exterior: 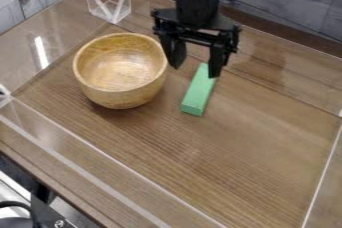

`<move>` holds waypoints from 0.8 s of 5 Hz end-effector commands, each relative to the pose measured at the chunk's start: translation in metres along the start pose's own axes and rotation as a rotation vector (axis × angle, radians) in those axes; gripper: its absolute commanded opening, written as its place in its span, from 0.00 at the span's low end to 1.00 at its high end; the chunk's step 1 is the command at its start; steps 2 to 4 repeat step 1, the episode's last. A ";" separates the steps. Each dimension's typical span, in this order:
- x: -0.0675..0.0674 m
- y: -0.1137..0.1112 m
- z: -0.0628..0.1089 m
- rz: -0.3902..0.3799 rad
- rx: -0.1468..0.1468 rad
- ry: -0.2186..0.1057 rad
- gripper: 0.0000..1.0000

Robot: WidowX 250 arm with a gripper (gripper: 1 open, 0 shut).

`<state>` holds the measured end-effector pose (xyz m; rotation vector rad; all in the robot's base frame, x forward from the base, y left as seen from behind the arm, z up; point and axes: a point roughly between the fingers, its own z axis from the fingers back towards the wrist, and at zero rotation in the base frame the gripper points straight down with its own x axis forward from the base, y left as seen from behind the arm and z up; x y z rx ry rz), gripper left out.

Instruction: Move green object from inside the wooden bowl to the table next to it

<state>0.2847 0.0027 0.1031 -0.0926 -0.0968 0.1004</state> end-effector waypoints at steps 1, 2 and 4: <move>0.008 0.003 0.021 -0.043 -0.011 -0.057 1.00; 0.008 0.003 0.021 -0.043 -0.011 -0.057 1.00; 0.008 0.003 0.021 -0.043 -0.011 -0.057 1.00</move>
